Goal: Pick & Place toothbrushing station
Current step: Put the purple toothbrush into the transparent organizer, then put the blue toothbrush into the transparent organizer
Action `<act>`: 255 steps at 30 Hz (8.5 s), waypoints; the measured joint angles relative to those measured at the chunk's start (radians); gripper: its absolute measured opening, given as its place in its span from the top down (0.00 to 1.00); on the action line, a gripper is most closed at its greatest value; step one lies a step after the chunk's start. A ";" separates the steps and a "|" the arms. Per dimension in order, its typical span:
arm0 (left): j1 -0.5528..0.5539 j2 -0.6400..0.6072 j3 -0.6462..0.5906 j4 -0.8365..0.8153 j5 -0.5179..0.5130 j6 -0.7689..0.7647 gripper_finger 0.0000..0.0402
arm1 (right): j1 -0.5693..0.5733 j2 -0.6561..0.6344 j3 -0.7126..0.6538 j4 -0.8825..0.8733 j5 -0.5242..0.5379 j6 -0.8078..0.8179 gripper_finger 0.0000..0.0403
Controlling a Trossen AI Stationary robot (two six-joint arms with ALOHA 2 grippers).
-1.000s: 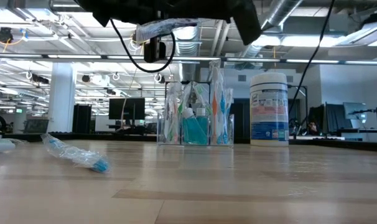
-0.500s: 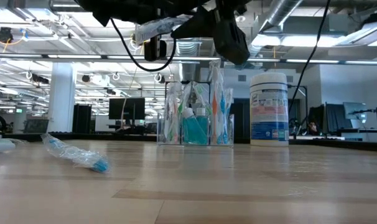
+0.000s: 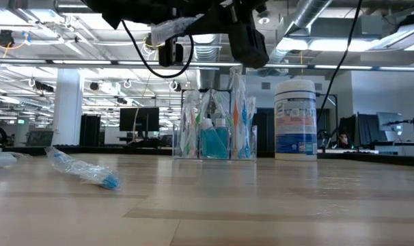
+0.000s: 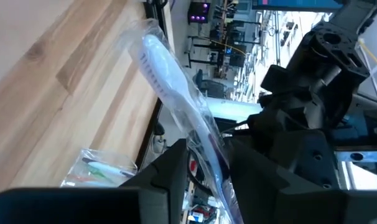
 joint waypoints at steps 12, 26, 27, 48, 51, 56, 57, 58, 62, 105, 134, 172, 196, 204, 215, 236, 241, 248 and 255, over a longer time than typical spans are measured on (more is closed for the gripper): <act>-0.007 0.000 0.000 -0.002 0.003 0.003 0.95 | -0.017 0.000 0.000 -0.001 -0.016 -0.002 0.79; -0.008 0.004 0.000 -0.007 -0.019 0.071 0.88 | 0.010 -0.002 0.001 0.048 -0.011 0.042 0.97; -0.008 0.004 0.000 -0.006 -0.018 0.083 0.88 | 0.012 -0.002 0.000 0.058 -0.010 0.043 0.97; -0.019 -0.083 -0.001 0.011 0.013 0.247 0.84 | 0.048 -0.048 -0.003 0.116 0.040 0.200 0.97; -0.030 -0.105 -0.002 0.014 0.010 0.284 0.84 | 0.048 -0.077 -0.002 0.047 0.039 0.289 0.97; -0.046 -0.143 -0.017 0.012 0.009 0.354 0.84 | 0.048 -0.149 -0.003 -0.156 -0.019 0.563 0.97; -0.047 -0.152 -0.022 0.012 0.008 0.361 0.84 | 0.048 -0.161 -0.004 -0.196 -0.037 0.620 0.97; -0.047 -0.161 -0.029 0.011 0.001 0.368 0.84 | 0.048 -0.174 -0.010 -0.224 -0.050 0.666 0.97; -0.047 -0.205 -0.074 0.014 -0.034 0.399 0.84 | 0.048 -0.230 -0.052 -0.244 -0.068 0.783 0.97; -0.189 -0.293 -0.294 0.145 -0.277 0.514 0.84 | -0.355 -0.558 -0.728 0.653 -0.524 1.112 0.98; -0.303 -0.293 -0.294 0.150 -0.347 0.545 0.84 | -0.550 -0.208 -0.782 1.063 -0.649 1.264 0.98; -0.308 -0.292 -0.294 0.142 -0.346 0.545 0.84 | -0.607 0.013 -0.783 1.205 -0.700 1.400 0.85; -0.308 -0.292 -0.294 0.134 -0.346 0.545 0.84 | -0.616 -0.145 -0.863 1.169 -0.690 1.367 0.84; -0.308 -0.292 -0.294 0.134 -0.346 0.545 0.84 | -0.607 -0.294 -0.907 1.057 -0.698 1.341 0.77; -0.308 -0.292 -0.294 0.128 -0.345 0.544 0.84 | -0.558 -0.472 -0.907 0.876 -0.698 1.294 0.55; -0.391 -0.292 -0.294 -0.175 -0.258 0.510 0.84 | -0.453 -0.624 -0.907 0.659 -0.696 1.239 0.59; -0.418 -0.292 -0.294 -0.270 -0.269 0.484 0.84 | -0.449 -0.624 -0.907 0.661 -0.694 1.239 0.59; -0.439 -0.292 -0.392 -0.276 -0.301 0.430 0.84 | -0.449 -0.624 -0.907 0.661 -0.694 1.239 0.58; -0.439 -0.292 -0.486 -0.276 -0.357 0.358 0.84 | -0.449 -0.624 -0.906 0.662 -0.694 1.238 0.58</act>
